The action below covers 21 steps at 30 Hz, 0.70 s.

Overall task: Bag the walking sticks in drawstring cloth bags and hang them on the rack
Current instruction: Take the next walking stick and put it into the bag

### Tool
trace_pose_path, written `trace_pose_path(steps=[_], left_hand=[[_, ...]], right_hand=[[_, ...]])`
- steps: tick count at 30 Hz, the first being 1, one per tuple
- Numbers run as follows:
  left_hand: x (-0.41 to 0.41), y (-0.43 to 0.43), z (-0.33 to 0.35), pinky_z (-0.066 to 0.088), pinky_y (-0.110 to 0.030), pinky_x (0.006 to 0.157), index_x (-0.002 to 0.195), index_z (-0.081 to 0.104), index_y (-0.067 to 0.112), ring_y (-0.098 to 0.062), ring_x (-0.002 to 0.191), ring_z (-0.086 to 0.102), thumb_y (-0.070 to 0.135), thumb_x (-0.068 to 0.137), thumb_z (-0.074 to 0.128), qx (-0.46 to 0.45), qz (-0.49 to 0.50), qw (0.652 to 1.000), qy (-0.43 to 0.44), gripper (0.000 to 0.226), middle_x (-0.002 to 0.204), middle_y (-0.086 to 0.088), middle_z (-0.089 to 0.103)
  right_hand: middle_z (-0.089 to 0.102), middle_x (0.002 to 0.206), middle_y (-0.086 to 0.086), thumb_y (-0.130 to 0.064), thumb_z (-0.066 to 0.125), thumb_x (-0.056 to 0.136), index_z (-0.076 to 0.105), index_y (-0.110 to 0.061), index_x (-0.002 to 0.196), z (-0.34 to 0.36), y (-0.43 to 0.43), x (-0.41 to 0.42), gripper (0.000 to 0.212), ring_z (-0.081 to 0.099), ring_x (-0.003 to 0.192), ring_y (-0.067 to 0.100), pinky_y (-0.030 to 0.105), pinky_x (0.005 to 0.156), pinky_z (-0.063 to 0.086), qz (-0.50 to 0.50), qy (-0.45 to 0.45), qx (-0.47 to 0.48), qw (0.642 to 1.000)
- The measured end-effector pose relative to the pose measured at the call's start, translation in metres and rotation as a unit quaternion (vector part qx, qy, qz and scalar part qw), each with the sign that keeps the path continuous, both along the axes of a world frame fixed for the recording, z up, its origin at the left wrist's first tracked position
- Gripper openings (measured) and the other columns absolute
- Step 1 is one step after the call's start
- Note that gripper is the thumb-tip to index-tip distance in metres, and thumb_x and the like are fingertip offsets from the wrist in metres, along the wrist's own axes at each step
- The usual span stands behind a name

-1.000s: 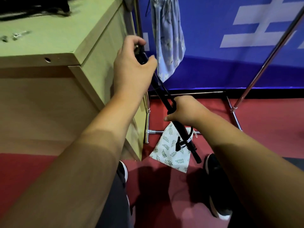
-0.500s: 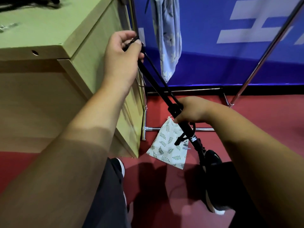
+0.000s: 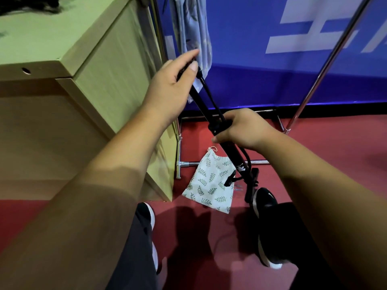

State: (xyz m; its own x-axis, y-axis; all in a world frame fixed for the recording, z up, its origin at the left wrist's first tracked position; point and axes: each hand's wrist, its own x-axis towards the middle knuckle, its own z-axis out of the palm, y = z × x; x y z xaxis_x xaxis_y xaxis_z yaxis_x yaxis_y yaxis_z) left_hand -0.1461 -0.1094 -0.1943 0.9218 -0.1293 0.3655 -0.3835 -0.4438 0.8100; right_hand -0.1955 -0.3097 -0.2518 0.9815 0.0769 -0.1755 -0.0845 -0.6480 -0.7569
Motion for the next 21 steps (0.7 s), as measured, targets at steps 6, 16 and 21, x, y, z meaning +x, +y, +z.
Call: trace_pose_path(steps=[6,16,21], left_hand=[[0.0,-0.006,-0.008,0.044,-0.004,0.091,0.148,0.059,0.043,0.006,0.102,0.062,0.042,0.107,0.056,0.021,-0.079,0.996,0.038,0.041,0.144,-0.013,0.062],[-0.008,-0.015,-0.021,0.039,-0.015,0.098,0.152,0.049,0.054,0.006,0.104,0.056,0.049,0.109,0.052,0.121,-0.156,0.978,0.065,0.044,0.101,0.015,0.052],[-0.013,-0.02,-0.022,0.038,-0.006,0.091,0.153,0.049,0.051,0.012,0.095,0.052,0.045,0.109,0.054,0.127,-0.176,0.974,0.068,0.045,0.101,0.014,0.045]], right_hand=[[0.079,0.085,0.015,-0.019,0.099,0.07,0.08,-0.014,0.091,0.009,0.003,0.002,0.029,0.079,0.079,0.032,0.055,0.087,0.063,-0.037,-0.006,0.109,0.993],[0.071,0.073,0.001,-0.008,0.092,0.076,0.08,-0.009,0.094,0.013,0.004,0.003,0.022,0.062,0.064,0.013,0.03,0.062,0.049,-0.044,-0.006,0.212,0.976],[0.079,0.09,0.019,-0.006,0.089,0.08,0.08,-0.005,0.102,0.02,0.004,0.001,0.023,0.066,0.074,0.017,0.032,0.068,0.05,-0.048,-0.019,0.253,0.966]])
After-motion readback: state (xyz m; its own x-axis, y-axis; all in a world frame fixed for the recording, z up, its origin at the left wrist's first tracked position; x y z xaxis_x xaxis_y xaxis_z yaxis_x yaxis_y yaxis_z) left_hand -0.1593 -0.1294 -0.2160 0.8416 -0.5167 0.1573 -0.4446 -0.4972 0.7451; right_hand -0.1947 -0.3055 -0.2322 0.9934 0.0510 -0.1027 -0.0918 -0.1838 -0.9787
